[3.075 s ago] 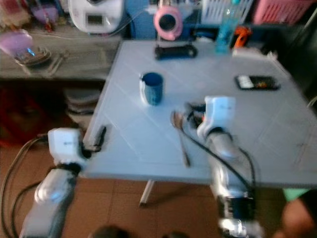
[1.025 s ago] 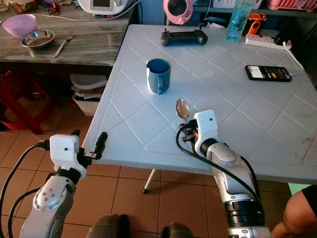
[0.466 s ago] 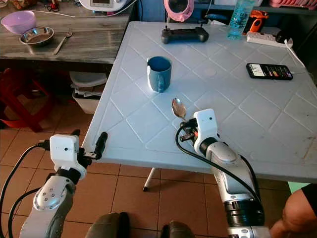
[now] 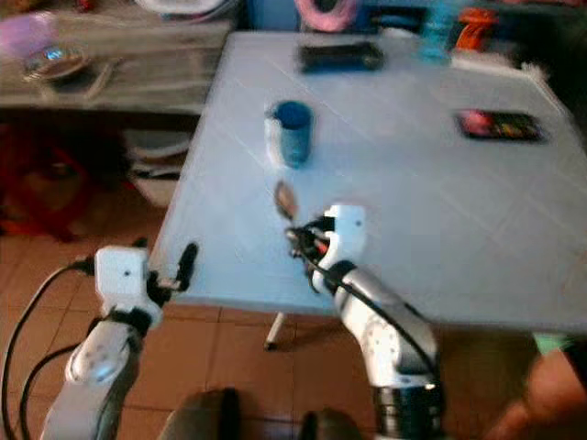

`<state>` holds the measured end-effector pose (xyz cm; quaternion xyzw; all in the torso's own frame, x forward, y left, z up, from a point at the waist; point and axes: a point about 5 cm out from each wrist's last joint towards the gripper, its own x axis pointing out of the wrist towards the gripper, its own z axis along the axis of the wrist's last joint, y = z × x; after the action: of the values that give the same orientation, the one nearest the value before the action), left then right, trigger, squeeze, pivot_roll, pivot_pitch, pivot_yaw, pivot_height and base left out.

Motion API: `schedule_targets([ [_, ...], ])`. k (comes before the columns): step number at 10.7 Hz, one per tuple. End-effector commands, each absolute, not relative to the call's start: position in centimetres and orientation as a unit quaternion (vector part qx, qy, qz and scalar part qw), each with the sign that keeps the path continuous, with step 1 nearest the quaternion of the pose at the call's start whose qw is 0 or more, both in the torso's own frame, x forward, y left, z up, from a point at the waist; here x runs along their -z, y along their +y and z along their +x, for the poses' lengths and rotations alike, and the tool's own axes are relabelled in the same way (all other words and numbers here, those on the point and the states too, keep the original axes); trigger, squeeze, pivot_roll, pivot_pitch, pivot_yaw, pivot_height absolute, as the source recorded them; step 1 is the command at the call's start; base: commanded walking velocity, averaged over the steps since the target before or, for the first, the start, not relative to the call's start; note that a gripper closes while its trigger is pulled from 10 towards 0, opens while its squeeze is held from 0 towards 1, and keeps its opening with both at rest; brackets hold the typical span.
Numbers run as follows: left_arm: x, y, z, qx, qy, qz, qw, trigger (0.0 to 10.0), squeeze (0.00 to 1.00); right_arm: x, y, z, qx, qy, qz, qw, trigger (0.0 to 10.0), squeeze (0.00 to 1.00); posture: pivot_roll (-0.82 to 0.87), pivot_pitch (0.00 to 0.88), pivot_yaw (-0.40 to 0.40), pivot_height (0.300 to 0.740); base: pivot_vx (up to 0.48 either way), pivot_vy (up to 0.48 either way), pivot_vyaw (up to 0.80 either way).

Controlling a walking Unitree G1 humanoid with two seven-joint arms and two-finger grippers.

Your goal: Setting the table

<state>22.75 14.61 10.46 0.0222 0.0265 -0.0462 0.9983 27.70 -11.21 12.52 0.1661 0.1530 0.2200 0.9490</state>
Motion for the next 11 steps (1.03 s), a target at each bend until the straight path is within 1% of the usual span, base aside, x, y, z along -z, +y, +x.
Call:
schedule_targets([
  [1, -10.2, 15.4, 22.9, 0.028, 0.03, 0.041, 0.998, 10.0, 0.0, -13.6, -10.9, 27.8, -0.237, 0.12, 0.149, 0.952, 0.0, 0.0, 0.0, 0.093, 0.015, 0.74, 0.0, 0.48, 0.0],
  [4, -10.1, 15.2, 23.2, 0.027, 0.025, 0.04, 0.999, 10.0, 0.0, -14.9, -11.0, 28.4, -0.228, 0.086, 0.12, 0.962, 0.0, 0.0, 0.0, 0.076, 0.012, 0.74, 0.0, 0.48, 0.0],
  [6, -10.1, 15.2, 23.4, 0.021, 0.018, 0.048, 0.998, 10.0, 0.0, -15.4, -11.2, 28.6, -0.229, 0.047, 0.091, 0.968, 0.0, 0.0, 0.0, 0.063, 0.009, 0.74, 0.0, 0.48, 0.0],
  [8, -10.1, 15.2, 23.6, 0.017, 0.011, 0.059, 0.998, 10.0, 0.0, -15.9, -12.3, 28.8, -0.195, 0.005, 0.064, 0.979, 0.0, 0.0, -0.01, 0.046, 0.011, 0.74, 0.0, 0.461, 0.0],
  [9, -10.2, 15.2, 23.8, 0.013, 0.005, 0.065, 0.998, 10.0, 0.0, -15.9, -12.8, 28.9, -0.182, -0.007, 0.049, 0.982, 0.0, 0.0, -0.01, 0.036, 0.013, 0.74, 0.24, 0.416, 0.0],
  [10, -10.4, 15.5, 24.4, 0.008, -0.004, 0.077, 0.997, 10.0, 0.0, -15.4, -13.9, 29.1, -0.15, -0.017, 0.031, 0.988, 0.0, 0.0, -0.01, 0.017, 0.018, 0.74, 0.401, 0.262, 0.0],
  [11, -10.4, 15.6, 24.7, 0.009, -0.005, 0.083, 0.996, 10.0, 0.0, -15.0, -14.0, 29.2, -0.145, -0.018, 0.03, 0.989, 0.0, 0.0, -0.01, 0.004, 0.024, 0.74, 0.465, 0.0, 0.0],
])
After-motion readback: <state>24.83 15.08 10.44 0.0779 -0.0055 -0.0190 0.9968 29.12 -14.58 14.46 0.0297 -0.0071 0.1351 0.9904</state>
